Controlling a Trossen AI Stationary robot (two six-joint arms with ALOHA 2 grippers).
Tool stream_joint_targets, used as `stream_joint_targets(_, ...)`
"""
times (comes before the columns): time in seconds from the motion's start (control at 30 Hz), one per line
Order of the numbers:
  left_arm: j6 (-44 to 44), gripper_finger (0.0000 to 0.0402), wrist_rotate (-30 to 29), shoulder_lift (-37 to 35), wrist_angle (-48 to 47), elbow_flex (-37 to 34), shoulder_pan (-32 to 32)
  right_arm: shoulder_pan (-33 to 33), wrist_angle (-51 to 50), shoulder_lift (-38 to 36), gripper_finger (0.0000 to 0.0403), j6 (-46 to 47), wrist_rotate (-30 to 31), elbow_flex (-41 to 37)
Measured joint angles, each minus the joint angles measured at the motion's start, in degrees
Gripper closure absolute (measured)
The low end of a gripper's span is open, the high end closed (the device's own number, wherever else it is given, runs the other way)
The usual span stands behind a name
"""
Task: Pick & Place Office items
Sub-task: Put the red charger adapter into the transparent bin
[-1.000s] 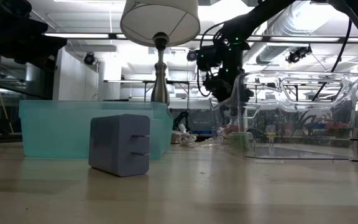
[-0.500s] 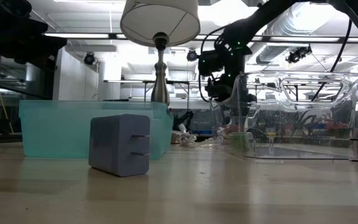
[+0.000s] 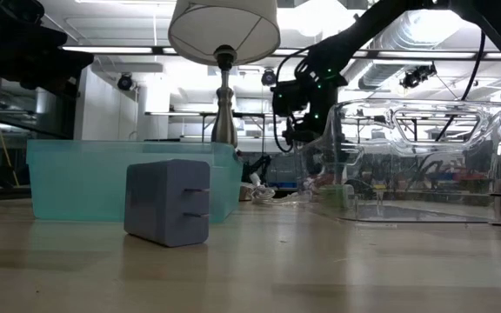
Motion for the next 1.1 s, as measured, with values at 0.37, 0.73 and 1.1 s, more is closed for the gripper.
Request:
stream_joint_targets(0.37, 0.0, 0.0216, 0.0, 0.0, 0.0, 0.0, 0.0, -0.6, 0.1, 0.0, 0.0197, 0.5, 0.1, 0.0)
stream_joint_targets(0.73, 0.0, 0.0216, 0.0, 0.0, 0.0, 0.0, 0.0, -0.6, 0.1, 0.0, 0.0242, 0.6, 0.0, 0.0)
stream_joint_targets(1.1, 0.0, 0.0216, 0.0, 0.0, 0.0, 0.0, 0.0, -0.6, 0.1, 0.0, 0.0274, 0.6, -0.2, 0.0)
